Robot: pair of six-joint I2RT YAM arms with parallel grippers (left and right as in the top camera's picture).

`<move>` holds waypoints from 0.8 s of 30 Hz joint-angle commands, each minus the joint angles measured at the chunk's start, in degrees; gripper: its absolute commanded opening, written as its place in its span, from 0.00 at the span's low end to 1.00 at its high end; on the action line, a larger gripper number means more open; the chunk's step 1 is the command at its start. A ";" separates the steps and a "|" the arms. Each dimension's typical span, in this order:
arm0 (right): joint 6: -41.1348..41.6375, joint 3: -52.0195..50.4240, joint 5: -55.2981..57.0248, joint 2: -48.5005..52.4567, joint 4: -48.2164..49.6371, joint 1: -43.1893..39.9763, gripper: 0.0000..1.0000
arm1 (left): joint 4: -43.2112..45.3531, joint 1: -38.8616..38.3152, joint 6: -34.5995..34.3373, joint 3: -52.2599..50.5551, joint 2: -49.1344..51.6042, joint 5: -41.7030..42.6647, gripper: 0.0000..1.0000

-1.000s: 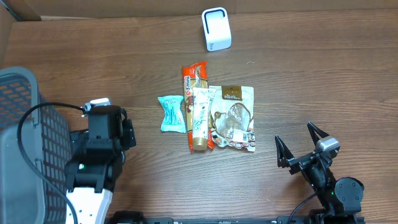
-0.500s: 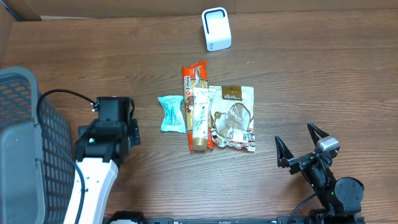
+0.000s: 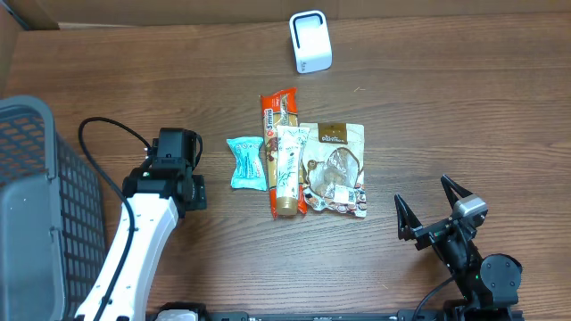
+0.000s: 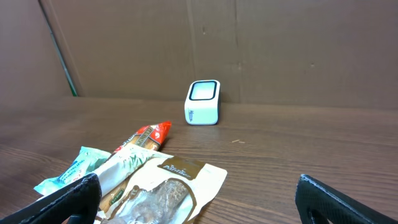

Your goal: Scan the item barcode

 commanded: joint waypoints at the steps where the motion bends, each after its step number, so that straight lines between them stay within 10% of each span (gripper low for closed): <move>1: 0.24 -0.59 -0.02 -0.46 0.33 0.37 1.00 | 0.20 -0.11 -0.37 -0.42 1.88 0.42 1.00; 24: 0.24 -0.59 -0.02 -0.46 0.33 0.37 1.00 | 7.56 -0.11 0.35 -0.42 3.80 9.31 0.99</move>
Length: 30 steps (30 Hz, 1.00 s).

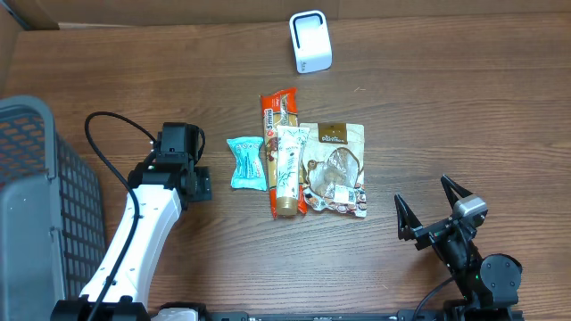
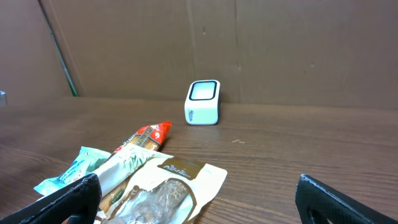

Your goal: Scan the item barcode

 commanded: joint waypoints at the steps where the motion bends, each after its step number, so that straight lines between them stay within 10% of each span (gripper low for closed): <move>1: 0.24 -0.59 0.00 -0.44 0.33 0.37 1.00 | 2.12 -0.13 1.68 -0.33 0.28 7.28 0.99; 10: 0.24 -0.59 0.00 -0.44 0.33 0.37 1.00 | 7.04 -0.13 23.28 -0.94 -6.95 27.76 1.00; 30: 0.24 -0.59 0.00 -0.44 0.33 0.37 1.00 | 24.11 -0.09 22.62 -24.83 -46.10 25.07 1.00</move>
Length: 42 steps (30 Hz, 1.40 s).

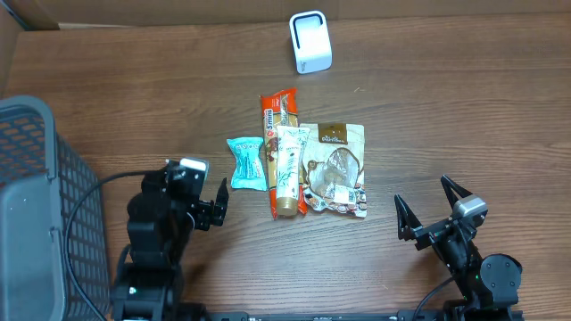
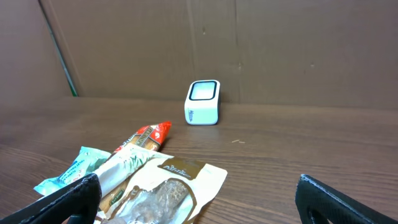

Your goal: Scan the item barcode

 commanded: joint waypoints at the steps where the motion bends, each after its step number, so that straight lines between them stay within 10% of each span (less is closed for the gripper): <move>1: 0.24 -0.59 0.00 -0.46 0.33 0.37 1.00 | 4.24 -0.09 0.17 -5.11 -2.95 0.24 1.00; 14: 0.24 -0.59 0.00 -0.46 0.33 0.37 1.00 | 16.74 -0.04 -7.32 -19.10 -4.28 0.37 1.00; 42: 0.24 -0.59 0.00 -0.46 0.33 0.37 1.00 | 12.20 -0.04 -10.12 -20.87 -4.02 -5.22 1.00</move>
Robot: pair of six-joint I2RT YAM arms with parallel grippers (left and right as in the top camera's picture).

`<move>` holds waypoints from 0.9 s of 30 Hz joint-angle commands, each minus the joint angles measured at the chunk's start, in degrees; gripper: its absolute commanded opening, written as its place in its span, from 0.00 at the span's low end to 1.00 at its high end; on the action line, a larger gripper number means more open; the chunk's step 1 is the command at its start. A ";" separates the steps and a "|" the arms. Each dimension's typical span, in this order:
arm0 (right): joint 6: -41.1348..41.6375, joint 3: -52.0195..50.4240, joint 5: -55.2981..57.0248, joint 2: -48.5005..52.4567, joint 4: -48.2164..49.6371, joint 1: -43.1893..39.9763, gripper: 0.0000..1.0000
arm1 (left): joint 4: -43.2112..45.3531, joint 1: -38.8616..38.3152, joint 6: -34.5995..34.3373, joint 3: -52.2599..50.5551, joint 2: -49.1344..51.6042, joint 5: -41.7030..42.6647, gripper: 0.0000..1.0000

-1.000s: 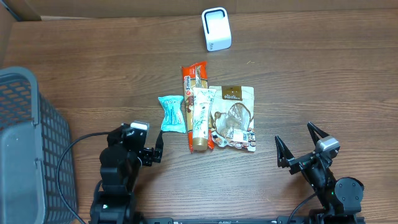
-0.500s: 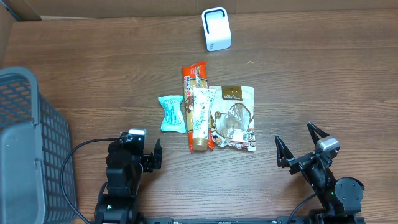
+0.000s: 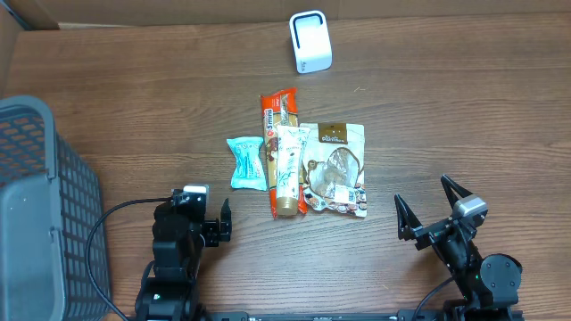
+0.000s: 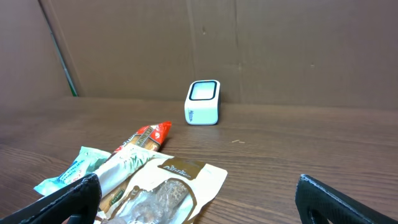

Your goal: Scan the item barcode

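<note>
The white scanner stands at the far middle of the table; in the right wrist view the scanner faces me. Four items lie bunched mid-table: a teal packet, an orange-red bar, a cream tube and a brown-labelled nut pouch. In the wrist view the pouch lies nearest. My left gripper sits open near the front edge, below the teal packet and apart from it. My right gripper rests open at the front right with nothing in it, seen as the right gripper in its own view.
A grey mesh basket fills the left edge of the table. The left arm's black cable loops beside it. Brown cardboard walls close off the back.
My left arm has drawn back a little further toward the table's front edge and sits folded there. The right arm and all the items are where they were.
My left arm was stretched out over the table with its gripper left of the teal packet, and stayed so a moment later. Then it was folded back near the front edge, and now lower still. The items and right arm have not moved.
</note>
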 commanded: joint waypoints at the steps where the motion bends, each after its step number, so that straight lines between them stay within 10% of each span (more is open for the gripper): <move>1: 0.26 -0.59 -0.02 -0.44 0.33 0.37 1.00 | 0.11 -0.04 -0.72 -0.90 -0.42 -0.55 1.00; 27: 0.26 -0.59 -0.02 -0.44 0.33 0.37 1.00 | -14.08 0.02 -0.72 -2.47 -24.94 -0.55 0.99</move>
